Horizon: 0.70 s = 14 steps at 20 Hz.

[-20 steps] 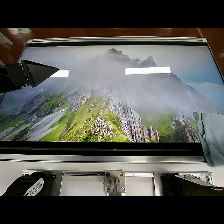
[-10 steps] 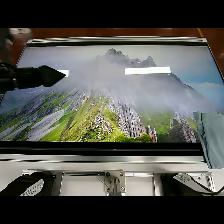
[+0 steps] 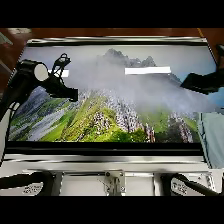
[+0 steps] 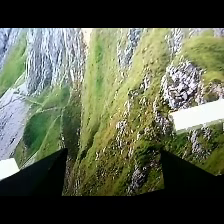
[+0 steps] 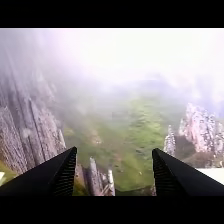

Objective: Fold the shirts.

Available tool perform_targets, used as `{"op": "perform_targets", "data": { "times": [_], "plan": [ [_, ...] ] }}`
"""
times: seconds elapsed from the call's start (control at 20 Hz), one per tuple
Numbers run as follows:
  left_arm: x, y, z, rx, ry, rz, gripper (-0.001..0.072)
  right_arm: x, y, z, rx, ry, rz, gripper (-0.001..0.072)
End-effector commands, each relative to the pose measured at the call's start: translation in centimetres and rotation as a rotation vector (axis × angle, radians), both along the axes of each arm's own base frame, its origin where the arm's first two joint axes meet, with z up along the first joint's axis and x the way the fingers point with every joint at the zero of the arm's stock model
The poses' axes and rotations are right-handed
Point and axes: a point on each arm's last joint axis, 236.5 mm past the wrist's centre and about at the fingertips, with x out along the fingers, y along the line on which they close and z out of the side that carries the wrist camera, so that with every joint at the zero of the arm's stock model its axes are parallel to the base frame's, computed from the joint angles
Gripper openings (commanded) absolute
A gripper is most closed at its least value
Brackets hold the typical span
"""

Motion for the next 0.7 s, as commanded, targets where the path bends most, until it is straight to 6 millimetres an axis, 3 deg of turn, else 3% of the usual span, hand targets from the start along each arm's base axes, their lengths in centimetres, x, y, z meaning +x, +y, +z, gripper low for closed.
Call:
{"op": "perform_targets", "data": {
  "times": [0.0,0.25,0.65],
  "plan": [
    [-0.3,0.8,-2.3,0.078,0.078,-0.006,0.0708,-0.1,6.3,-1.6,-0.028,0.053,0.148,0.0594],
    [-0.4,0.8,-2.4,0.080,0.083,-0.006,0.0708,-0.6,10.3,-1.5,-0.024,0.051,0.241,0.0594],
    [-0.4,0.8,-2.1,0.078,0.076,-0.006,0.0708,-0.6,10.9,-1.4,-0.006,0.049,0.249,0.0594]
  ]
}}
